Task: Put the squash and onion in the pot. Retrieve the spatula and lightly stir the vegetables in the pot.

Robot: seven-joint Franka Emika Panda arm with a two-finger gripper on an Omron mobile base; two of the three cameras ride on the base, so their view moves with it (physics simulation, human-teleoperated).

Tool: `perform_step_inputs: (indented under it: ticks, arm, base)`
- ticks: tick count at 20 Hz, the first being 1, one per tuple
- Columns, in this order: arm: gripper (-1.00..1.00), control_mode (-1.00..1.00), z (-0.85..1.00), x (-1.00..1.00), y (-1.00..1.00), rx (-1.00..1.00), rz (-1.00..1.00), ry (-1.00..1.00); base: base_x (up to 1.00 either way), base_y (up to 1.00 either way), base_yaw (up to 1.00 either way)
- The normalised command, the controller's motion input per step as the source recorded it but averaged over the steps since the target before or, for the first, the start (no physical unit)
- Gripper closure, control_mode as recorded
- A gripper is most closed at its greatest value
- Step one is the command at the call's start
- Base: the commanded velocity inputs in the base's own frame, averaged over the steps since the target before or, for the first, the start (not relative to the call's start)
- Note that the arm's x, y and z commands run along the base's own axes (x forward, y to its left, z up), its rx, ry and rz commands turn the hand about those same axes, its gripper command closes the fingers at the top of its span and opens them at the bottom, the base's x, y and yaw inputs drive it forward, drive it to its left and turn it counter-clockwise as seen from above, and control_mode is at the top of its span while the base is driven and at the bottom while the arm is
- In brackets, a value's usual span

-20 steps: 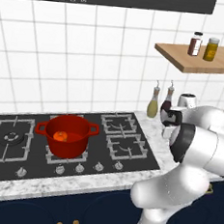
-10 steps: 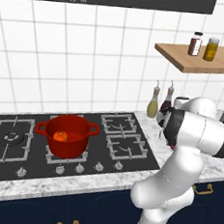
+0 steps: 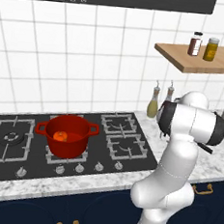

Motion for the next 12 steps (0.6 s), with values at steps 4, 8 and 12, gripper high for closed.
perform_step_inputs:
  ticks: [4, 8, 12]
  arm:
    - [1.00, -1.00, -0.29, 0.07, 0.00, 0.00, 0.00, 0.05]
    - [1.00, -1.00, -0.12, -0.01, -0.01, 0.00, 0.00, 0.00]
    - [1.00, -1.00, 0.11, -0.36, -0.01, 0.12, 0.01, -0.16]
  base:
    - [0.00, 0.00, 0.00]
    - [0.00, 0.00, 0.00]
    - [0.00, 0.00, 0.00]
